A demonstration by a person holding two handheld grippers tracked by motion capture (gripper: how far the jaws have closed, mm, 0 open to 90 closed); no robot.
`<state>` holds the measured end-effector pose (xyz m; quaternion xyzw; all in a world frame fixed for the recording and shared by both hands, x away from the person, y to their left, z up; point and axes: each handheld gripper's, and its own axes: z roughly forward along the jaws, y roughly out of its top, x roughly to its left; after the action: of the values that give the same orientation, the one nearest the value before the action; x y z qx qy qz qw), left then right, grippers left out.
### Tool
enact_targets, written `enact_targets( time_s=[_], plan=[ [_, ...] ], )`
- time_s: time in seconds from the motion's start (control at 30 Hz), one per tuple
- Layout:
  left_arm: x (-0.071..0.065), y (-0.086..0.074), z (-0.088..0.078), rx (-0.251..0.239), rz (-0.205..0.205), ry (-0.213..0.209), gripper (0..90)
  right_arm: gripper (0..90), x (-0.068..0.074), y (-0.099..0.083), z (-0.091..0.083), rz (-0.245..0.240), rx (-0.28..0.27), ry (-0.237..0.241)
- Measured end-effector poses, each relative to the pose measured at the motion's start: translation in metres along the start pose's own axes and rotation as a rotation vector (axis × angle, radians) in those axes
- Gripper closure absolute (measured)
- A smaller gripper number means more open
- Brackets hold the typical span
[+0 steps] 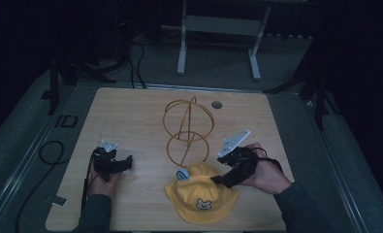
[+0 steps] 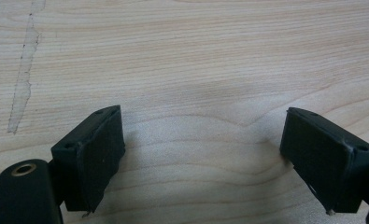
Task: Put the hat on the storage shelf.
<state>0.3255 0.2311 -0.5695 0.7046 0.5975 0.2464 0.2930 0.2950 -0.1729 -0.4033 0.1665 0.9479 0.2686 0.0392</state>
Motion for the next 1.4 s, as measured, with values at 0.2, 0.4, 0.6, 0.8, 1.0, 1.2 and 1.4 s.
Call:
enact_targets(
  time_s=[0.2, 0.4, 0.6, 0.8, 1.0, 1.2, 1.4],
  plan=[
    [0.000, 0.000, 0.000, -0.001, -0.001, 0.000, 13.6, 22.9, 0.007, 0.006, 0.009, -0.024, 0.028, 0.011],
    [0.000, 0.000, 0.000, -0.001, -0.001, 0.000, 13.6, 25.9, 0.011, 0.014, 0.023, -0.049, 0.058, 0.026],
    [0.000, 0.000, 0.000, 0.000, 0.000, 0.000, 13.6, 35.8, 0.012, 0.016, 0.037, -0.062, 0.095, 0.057],
    [0.000, 0.000, 0.000, -0.001, -0.001, 0.000, 13.6, 45.4, 0.011, 0.016, 0.041, -0.075, 0.126, 0.062],
    [0.000, 0.000, 0.000, -0.001, -0.001, 0.000, 13.6, 50.1, 0.014, 0.019, 0.046, -0.103, 0.157, 0.065],
    [0.000, 0.000, 0.000, -0.001, -0.001, 0.000, 13.6, 63.5, 0.019, 0.024, 0.050, -0.130, 0.203, 0.071],
    [0.000, 0.000, 0.000, -0.001, -0.001, 0.000, 13.6, 72.2, 0.016, 0.023, 0.046, -0.117, 0.215, 0.049]
  ],
)
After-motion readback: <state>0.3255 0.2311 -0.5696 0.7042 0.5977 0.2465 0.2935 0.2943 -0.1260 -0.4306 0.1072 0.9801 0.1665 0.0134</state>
